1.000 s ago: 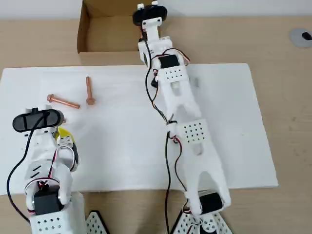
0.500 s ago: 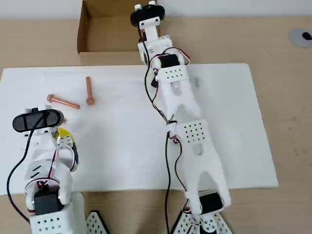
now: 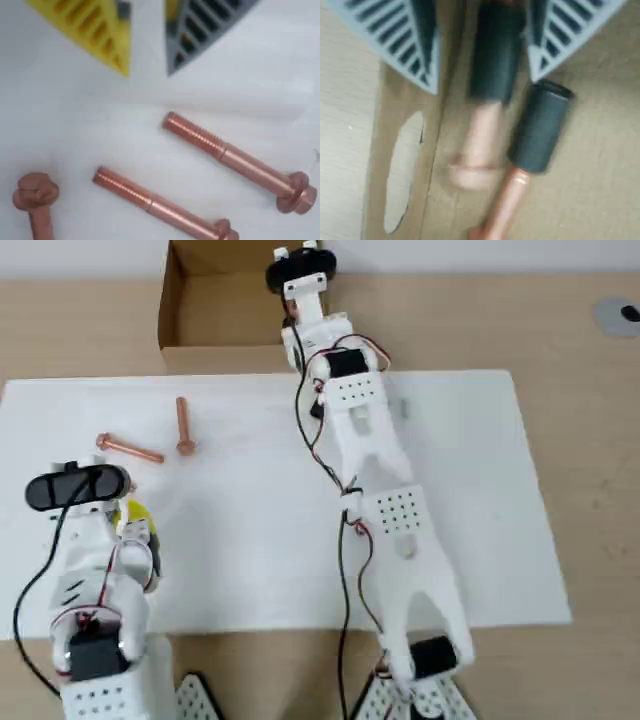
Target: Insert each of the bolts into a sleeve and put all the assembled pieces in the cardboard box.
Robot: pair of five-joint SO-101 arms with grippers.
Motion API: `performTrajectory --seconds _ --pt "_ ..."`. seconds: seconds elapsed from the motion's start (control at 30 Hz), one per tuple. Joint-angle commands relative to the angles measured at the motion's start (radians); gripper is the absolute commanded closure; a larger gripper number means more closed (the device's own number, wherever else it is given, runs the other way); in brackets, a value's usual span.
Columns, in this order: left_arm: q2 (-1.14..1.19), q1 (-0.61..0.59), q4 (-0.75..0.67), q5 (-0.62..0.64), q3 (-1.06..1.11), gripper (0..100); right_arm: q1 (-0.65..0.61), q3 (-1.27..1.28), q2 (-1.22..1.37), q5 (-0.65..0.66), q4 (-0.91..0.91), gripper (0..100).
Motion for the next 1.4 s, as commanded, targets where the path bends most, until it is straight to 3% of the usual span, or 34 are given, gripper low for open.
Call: performTrajectory --seconds 0.0,0.27,0.4,0.57,0.83,0.97,1.13,1.37 --pt "-0.004 -0.018 0.0 0.0 -0.051 94 -0.022 -0.065 -0.027 0.008 0.005 83.8" --pt "-0.004 -0.018 0.0 0.002 -0.051 94 -0.024 -0.182 -0.027 0.006 0.124 83.8" --pt "-0.004 -0.018 -0.002 0.049 -0.064 94 -0.024 -0.337 -0.027 0.003 0.282 83.8" --pt "0.041 -0.032 0.018 0.107 -0.143 91 -0.024 -0.341 -0.162 0.003 0.505 83.8" --pt "0.565 -0.107 0.005 0.203 -0.393 89 -0.022 -0.34 -0.533 0.003 0.944 83.8" --pt "0.865 -0.123 0.041 0.227 -0.601 89 -0.008 -0.312 -0.656 0.003 0.959 83.8" --pt "1.145 -0.126 0.135 0.27 -0.813 89 -0.008 -0.077 -0.803 0.002 0.959 83.9" --pt "1.359 -0.126 0.132 0.414 -0.945 89 -0.022 0.616 -1.113 0.009 0.956 83.9"
